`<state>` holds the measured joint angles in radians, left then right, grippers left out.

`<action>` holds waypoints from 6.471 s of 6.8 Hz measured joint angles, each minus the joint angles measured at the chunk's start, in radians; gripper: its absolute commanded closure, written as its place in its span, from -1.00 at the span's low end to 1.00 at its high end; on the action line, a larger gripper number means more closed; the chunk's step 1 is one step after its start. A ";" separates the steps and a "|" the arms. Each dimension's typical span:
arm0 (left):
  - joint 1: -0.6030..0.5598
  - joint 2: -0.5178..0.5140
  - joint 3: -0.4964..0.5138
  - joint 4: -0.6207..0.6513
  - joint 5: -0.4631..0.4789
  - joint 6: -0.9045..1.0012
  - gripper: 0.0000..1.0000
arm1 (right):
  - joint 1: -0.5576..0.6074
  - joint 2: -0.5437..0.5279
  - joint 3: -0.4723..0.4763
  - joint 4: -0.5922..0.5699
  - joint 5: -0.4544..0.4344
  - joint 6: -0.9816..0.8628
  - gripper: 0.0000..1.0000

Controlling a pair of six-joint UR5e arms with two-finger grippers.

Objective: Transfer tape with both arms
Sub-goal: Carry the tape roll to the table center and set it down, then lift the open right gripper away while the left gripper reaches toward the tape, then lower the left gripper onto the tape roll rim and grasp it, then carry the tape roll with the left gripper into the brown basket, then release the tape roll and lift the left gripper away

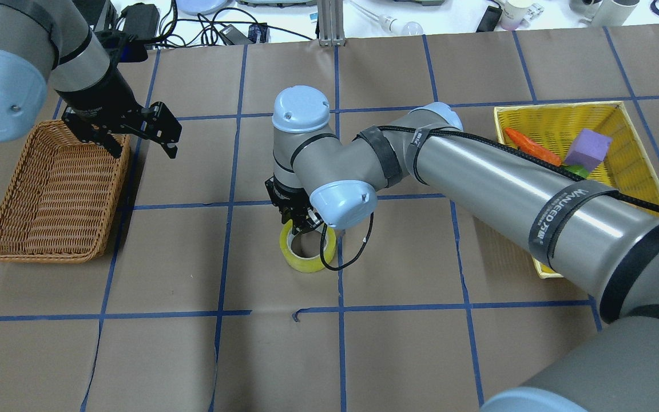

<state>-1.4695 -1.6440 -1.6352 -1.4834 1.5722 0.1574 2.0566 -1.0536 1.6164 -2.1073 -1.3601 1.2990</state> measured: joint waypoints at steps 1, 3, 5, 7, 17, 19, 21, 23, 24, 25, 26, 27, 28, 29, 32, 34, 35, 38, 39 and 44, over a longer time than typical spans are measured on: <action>-0.001 0.001 0.000 0.000 -0.002 -0.001 -1.00 | -0.003 -0.004 -0.008 0.000 -0.009 -0.001 -1.00; -0.009 0.003 -0.019 0.000 -0.043 -0.008 -1.00 | -0.056 -0.046 -0.026 0.013 -0.063 -0.090 -1.00; -0.042 0.017 -0.068 0.026 -0.102 -0.019 -1.00 | -0.202 -0.141 -0.028 0.102 -0.117 -0.334 -1.00; -0.145 -0.010 -0.104 0.128 -0.112 -0.127 -1.00 | -0.392 -0.256 -0.027 0.257 -0.131 -0.682 -1.00; -0.301 -0.191 -0.425 0.629 -0.114 -0.285 -0.81 | -0.527 -0.462 -0.034 0.511 -0.232 -1.283 -1.00; -0.314 -0.204 -0.439 0.641 -0.110 -0.282 0.50 | -0.526 -0.474 -0.031 0.514 -0.230 -1.284 -1.00; -0.318 -0.203 -0.439 0.642 -0.106 -0.278 1.00 | -0.525 -0.478 -0.031 0.515 -0.229 -1.284 -1.00; -0.317 -0.191 -0.436 0.640 -0.092 -0.268 1.00 | -0.524 -0.478 -0.030 0.514 -0.231 -1.283 -1.00; -0.309 -0.180 -0.426 0.633 -0.055 -0.261 1.00 | -0.524 -0.478 -0.030 0.513 -0.235 -1.283 -1.00; -0.289 -0.167 -0.397 0.599 0.010 -0.236 1.00 | -0.524 -0.478 -0.029 0.512 -0.238 -1.282 -1.00; -0.245 -0.152 -0.341 0.520 0.081 -0.165 1.00 | -0.524 -0.477 -0.029 0.512 -0.240 -1.282 -1.00; -0.174 -0.136 -0.266 0.421 0.125 -0.064 1.00 | -0.524 -0.477 -0.028 0.512 -0.240 -1.282 -1.00; -0.080 -0.120 -0.199 0.339 0.145 0.049 1.00 | -0.524 -0.477 -0.028 0.512 -0.241 -1.282 -1.00; 0.022 -0.107 -0.164 0.305 0.157 0.176 1.00 | -0.524 -0.476 -0.027 0.511 -0.242 -1.282 -1.00; 0.340 -0.122 -0.153 0.409 0.165 0.561 1.00 | -0.524 -0.477 -0.025 0.507 -0.242 -1.283 -1.00; 0.452 -0.168 -0.162 0.529 0.156 0.705 1.00 | -0.524 -0.477 -0.024 0.506 -0.244 -1.284 -1.00; 0.472 -0.200 -0.172 0.583 0.141 0.724 0.86 | -0.524 -0.477 -0.024 0.506 -0.244 -1.283 -1.00; 0.482 -0.262 -0.250 0.724 0.053 0.732 -1.00 | -0.524 -0.479 -0.024 0.506 -0.242 -1.282 -1.00; 0.482 -0.257 -0.257 0.742 0.047 0.733 -1.00 | -0.524 -0.479 -0.024 0.506 -0.237 -1.282 -1.00; 0.356 -0.140 -0.195 0.681 0.087 0.619 -1.00 | -0.515 -0.480 -0.025 0.513 -0.225 -1.294 -1.00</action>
<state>-1.1133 -1.7837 -1.8303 -0.8022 1.6588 0.7762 1.5411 -1.5339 1.5918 -1.5940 -1.5851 0.0054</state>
